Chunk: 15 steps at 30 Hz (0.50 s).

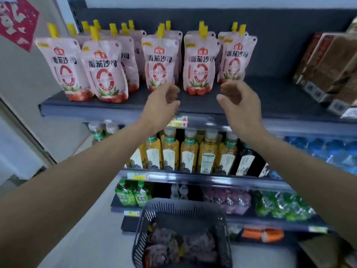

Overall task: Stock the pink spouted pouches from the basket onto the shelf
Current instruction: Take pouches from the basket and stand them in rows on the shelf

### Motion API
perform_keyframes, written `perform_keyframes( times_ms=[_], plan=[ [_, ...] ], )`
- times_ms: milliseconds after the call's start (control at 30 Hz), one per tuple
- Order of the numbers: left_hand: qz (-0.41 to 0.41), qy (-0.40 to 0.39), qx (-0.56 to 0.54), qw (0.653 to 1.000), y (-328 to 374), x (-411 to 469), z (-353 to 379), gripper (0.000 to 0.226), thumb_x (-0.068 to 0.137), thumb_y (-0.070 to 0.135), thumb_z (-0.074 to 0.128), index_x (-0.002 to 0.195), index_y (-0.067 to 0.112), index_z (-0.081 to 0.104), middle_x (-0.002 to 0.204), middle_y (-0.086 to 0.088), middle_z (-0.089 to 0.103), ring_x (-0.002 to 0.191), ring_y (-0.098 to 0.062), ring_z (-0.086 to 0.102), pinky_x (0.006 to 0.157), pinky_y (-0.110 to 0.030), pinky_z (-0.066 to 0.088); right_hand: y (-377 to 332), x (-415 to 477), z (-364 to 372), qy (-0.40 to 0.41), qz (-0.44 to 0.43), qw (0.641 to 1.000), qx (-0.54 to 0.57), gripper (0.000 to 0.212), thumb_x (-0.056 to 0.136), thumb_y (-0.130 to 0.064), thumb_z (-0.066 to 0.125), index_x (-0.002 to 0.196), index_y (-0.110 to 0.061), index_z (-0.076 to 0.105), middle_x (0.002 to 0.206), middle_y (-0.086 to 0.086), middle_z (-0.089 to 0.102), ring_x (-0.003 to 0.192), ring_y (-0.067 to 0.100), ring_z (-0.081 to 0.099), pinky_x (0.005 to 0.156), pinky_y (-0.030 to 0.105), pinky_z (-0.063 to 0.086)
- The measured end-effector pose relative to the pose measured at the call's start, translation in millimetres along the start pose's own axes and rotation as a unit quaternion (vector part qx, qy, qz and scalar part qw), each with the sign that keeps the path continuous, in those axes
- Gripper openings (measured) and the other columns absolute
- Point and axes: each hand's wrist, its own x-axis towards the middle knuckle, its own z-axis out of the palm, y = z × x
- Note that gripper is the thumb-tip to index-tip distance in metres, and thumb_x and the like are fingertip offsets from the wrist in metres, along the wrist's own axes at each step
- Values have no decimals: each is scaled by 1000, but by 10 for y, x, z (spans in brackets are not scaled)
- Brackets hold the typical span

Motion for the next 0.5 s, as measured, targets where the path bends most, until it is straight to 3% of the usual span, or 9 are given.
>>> perform_keyframes(
  times_ms=[167, 267, 333, 400, 500],
  plan=[
    [-72, -158, 27, 984, -595, -669, 118, 22, 87, 8, 60, 109, 5, 59, 95, 0, 55, 87, -14, 52, 77, -24, 42, 229, -942, 365, -102, 57, 992, -45, 21, 89, -13, 60, 110, -9, 60, 101, -3, 59, 93, 9, 54, 84, 15, 44],
    [-120, -265, 49, 956, -922, -1037, 225, 24, 87, 4, 60, 110, -2, 60, 97, -5, 54, 89, -16, 51, 63, -10, 41, 529, -1368, 549, -175, 124, 973, -87, 24, 90, -13, 60, 113, -8, 60, 108, 5, 62, 97, 15, 55, 88, 25, 44],
    [-155, -314, 60, 935, -1126, -1249, 322, 16, 87, 2, 57, 103, 3, 61, 93, -5, 54, 86, -15, 50, 61, -8, 41, 754, -1618, 637, -239, 158, 951, -117, 25, 90, -11, 59, 115, -6, 58, 113, 9, 63, 100, 19, 56, 88, 27, 44],
    [-173, -358, 96, 912, -1348, -1433, 426, 7, 89, 4, 53, 91, 11, 56, 87, -4, 52, 79, -14, 49, 73, -21, 39, 978, -1846, 714, -305, 180, 924, -146, 24, 90, -10, 58, 113, -7, 59, 110, 8, 64, 99, 21, 57, 88, 28, 44],
    [-193, -424, 118, 877, -1693, -1694, 574, 9, 89, 3, 54, 90, 12, 55, 90, -6, 47, 78, -11, 46, 76, -24, 34, 1310, -2145, 842, -403, 199, 870, -204, 21, 89, -13, 58, 110, -10, 58, 101, 2, 63, 97, 21, 56, 94, 41, 48]
  ],
)
